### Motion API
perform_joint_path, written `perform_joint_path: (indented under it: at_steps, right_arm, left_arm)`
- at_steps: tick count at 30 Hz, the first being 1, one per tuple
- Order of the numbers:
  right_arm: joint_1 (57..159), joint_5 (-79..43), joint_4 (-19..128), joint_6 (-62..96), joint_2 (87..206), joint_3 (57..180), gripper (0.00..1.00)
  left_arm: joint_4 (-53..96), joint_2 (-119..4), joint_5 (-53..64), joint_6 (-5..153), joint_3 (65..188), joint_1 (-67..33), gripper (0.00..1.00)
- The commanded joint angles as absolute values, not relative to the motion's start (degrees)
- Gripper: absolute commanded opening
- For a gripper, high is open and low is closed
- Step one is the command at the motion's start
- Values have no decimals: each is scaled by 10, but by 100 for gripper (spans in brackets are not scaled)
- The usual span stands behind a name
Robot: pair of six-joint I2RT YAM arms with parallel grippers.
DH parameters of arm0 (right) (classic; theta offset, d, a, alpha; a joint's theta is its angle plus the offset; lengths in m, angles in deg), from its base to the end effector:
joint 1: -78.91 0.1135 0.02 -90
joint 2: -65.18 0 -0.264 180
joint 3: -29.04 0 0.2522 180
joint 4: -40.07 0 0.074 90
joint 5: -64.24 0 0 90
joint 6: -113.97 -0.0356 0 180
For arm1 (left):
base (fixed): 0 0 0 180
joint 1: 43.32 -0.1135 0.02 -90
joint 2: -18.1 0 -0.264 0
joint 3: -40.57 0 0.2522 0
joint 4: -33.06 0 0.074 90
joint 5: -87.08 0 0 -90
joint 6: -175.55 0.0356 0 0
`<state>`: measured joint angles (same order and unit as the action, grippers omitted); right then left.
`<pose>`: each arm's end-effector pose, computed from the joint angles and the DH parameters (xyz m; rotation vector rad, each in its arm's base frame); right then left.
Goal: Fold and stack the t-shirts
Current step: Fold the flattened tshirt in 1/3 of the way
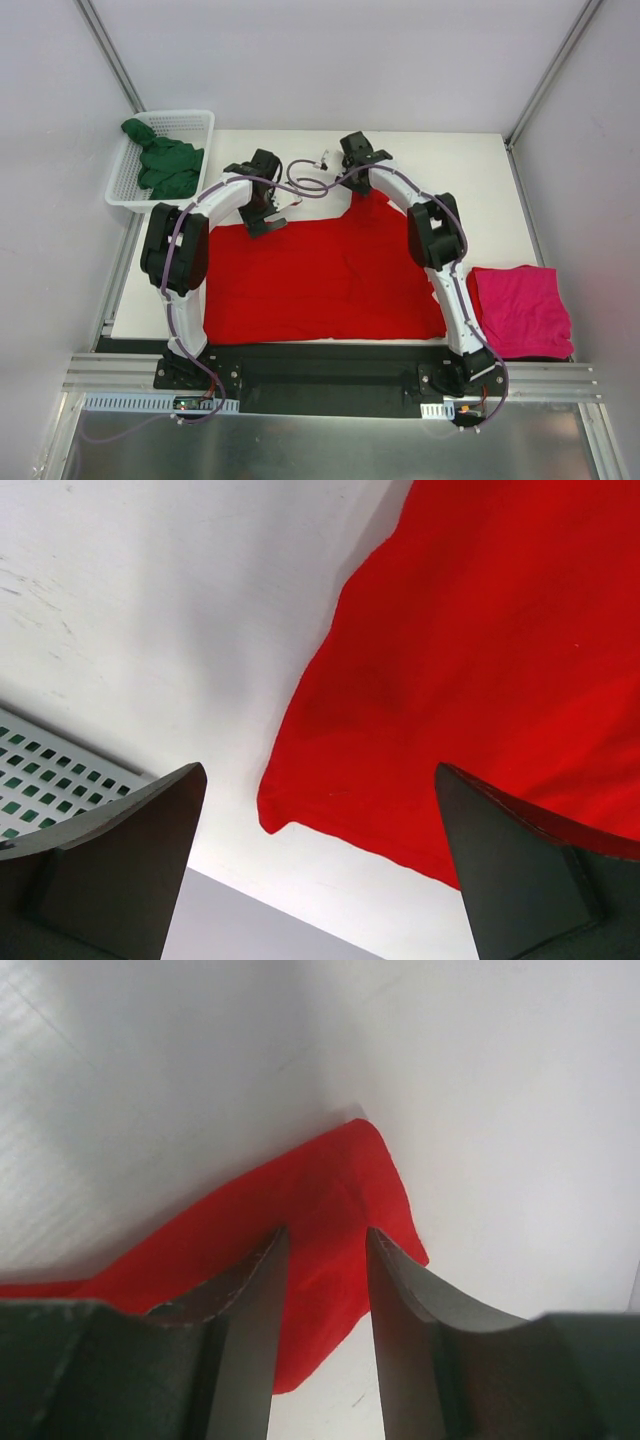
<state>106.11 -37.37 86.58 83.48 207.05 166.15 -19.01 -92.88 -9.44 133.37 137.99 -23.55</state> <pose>0.4899 0.2437 0.1706 -1.6537 1.8818 -0.4893 0.3823 -0.1331 0.2012 1.4967 2.2968 0.2949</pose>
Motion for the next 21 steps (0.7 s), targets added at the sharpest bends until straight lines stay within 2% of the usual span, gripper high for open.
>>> perform_joint_path:
  at_steps: [1, 11, 21]
  right_arm:
    - [1077, -331, 835, 846, 2069, 1665, 40]
    - [1091, -240, 856, 801, 2062, 1687, 40]
    - [1090, -254, 846, 770, 2050, 1730, 41]
  left_arm:
    - [-200, -928, -95, 1340, 1404, -238, 99]
    - [-200, -924, -94, 1342, 1393, -238, 99]
    - [-200, -920, -90, 1339, 1384, -237, 99]
